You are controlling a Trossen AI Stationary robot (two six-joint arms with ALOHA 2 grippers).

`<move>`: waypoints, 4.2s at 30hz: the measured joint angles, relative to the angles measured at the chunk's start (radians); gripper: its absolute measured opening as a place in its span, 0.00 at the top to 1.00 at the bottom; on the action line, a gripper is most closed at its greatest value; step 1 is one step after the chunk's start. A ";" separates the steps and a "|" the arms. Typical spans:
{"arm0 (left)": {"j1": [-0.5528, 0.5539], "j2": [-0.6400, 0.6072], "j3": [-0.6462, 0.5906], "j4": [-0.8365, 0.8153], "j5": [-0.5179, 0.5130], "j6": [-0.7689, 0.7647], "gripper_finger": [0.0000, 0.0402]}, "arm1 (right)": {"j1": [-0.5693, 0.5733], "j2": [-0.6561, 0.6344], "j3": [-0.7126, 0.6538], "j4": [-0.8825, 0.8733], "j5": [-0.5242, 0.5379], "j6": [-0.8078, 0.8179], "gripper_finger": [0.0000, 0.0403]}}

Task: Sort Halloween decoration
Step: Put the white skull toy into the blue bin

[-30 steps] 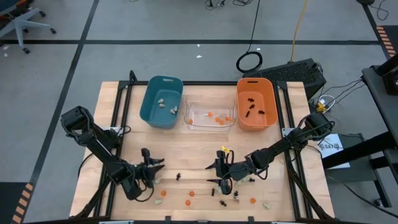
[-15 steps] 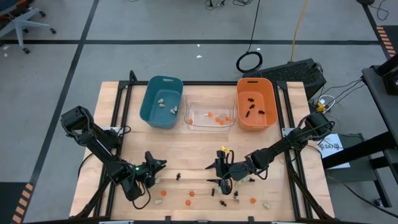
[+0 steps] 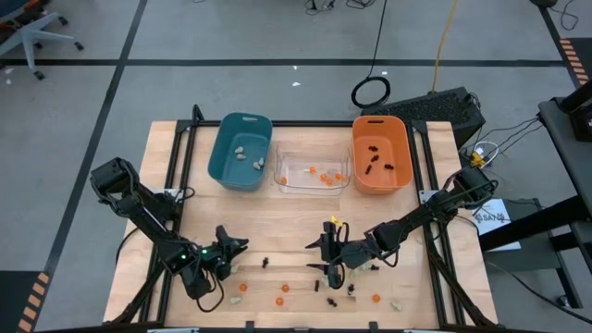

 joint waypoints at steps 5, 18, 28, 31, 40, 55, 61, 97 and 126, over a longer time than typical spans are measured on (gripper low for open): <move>0.000 0.000 0.000 -0.008 0.000 0.005 0.77 | 0.000 0.000 0.000 -0.001 0.000 0.000 0.45; -0.001 0.000 0.000 0.043 -0.025 -0.035 0.77 | -0.018 0.000 0.000 0.007 0.000 -0.011 0.45; -0.001 0.000 0.000 0.079 -0.023 -0.234 0.77 | -0.061 0.000 0.000 0.007 -0.001 -0.028 0.45; -0.002 0.000 0.000 0.081 -0.022 -0.356 0.77 | -0.077 0.000 0.000 0.007 0.000 -0.044 0.45; -0.002 0.000 0.000 0.116 -0.020 -0.634 0.77 | -0.124 0.000 0.000 0.006 -0.006 -0.108 0.45; 0.000 0.000 0.000 0.123 -0.022 -0.726 0.77 | -0.129 0.000 0.000 0.006 -0.008 -0.131 0.45; 0.000 0.000 0.000 0.123 -0.023 -0.571 0.77 | -0.129 0.000 0.000 0.006 -0.008 -0.131 0.45; 0.484 -0.334 -0.001 0.734 0.144 0.918 0.77 | -0.122 0.000 0.000 -0.014 -0.008 -0.054 0.45; 1.292 -0.533 0.300 -0.304 0.714 0.018 0.77 | -0.114 0.000 0.000 -0.016 -0.005 -0.026 0.45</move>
